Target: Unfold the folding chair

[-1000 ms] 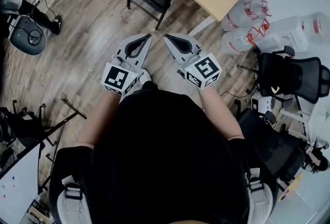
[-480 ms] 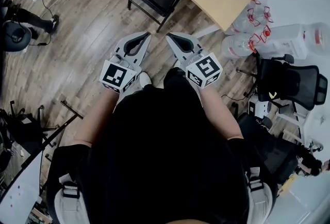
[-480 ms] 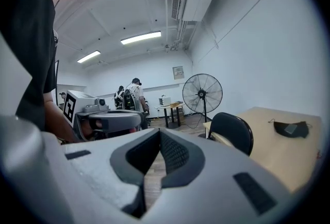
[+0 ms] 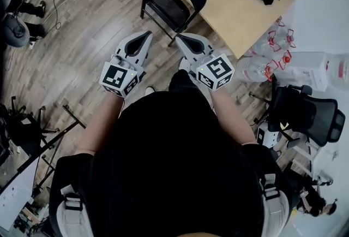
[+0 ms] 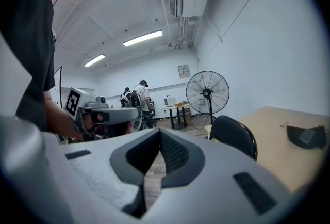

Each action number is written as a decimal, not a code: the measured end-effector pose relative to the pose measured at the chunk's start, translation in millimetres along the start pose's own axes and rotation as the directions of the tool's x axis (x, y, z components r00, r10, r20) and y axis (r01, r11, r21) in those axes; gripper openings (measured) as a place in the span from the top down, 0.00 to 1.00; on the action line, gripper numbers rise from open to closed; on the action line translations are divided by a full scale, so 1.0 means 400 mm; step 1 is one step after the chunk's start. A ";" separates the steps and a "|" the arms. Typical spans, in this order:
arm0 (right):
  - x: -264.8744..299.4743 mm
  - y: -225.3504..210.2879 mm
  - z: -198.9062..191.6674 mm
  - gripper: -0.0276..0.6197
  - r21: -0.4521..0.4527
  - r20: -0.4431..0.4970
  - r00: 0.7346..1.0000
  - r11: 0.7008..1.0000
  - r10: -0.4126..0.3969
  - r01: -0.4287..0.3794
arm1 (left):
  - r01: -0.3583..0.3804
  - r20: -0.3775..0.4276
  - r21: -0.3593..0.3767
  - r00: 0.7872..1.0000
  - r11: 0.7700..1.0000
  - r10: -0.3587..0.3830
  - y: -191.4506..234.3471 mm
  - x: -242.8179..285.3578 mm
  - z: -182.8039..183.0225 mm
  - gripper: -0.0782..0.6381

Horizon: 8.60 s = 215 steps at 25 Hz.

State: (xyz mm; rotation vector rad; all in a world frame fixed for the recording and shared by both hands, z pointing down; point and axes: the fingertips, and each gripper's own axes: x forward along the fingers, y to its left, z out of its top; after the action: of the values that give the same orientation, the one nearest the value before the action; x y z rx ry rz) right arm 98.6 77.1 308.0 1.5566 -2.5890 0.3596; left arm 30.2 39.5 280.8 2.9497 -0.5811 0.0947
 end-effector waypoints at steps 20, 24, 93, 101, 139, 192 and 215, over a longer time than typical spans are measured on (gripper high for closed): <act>0.162 -0.583 0.044 0.95 0.013 -0.143 0.984 0.994 0.105 -0.105 | -0.284 -0.049 -0.024 0.958 0.959 0.283 0.162 0.396 0.023 0.90; 0.194 -0.656 0.013 0.94 0.005 -0.209 0.976 0.998 0.060 -0.060 | -0.300 -0.058 -0.029 0.953 0.953 0.298 0.181 0.419 0.017 0.90; 0.441 -0.799 -0.245 0.72 -0.137 -0.672 0.721 0.985 -0.170 0.104 | -0.452 -0.062 -0.085 0.892 0.888 0.448 0.408 0.272 -0.086 0.81; 0.457 -0.715 -0.245 0.72 -0.173 -0.662 0.725 0.980 -0.190 0.099 | -0.486 -0.094 -0.149 0.874 0.861 0.477 0.447 0.198 -0.141 0.78; 0.514 -0.510 -0.253 0.72 -0.213 -0.600 0.768 0.970 -0.223 0.115 | -0.658 -0.494 -0.364 0.736 0.659 0.463 0.774 0.426 -0.677 0.51; 0.524 -0.448 -0.272 0.73 -0.207 -0.588 0.788 0.976 -0.183 0.072 | -0.765 -0.660 -0.482 0.638 0.428 0.396 0.767 0.471 -0.972 0.61; 0.528 -0.441 -0.294 0.72 -0.234 -0.594 0.773 0.967 -0.222 0.098 | -0.713 -0.612 -0.550 0.699 0.436 0.370 0.785 0.344 -1.019 0.60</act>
State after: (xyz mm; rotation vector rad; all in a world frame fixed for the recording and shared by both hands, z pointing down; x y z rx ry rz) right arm 149.8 -153.6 491.4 1.2968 -1.9073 0.4893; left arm 23.2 -241.4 733.1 1.7145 -1.1645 0.4092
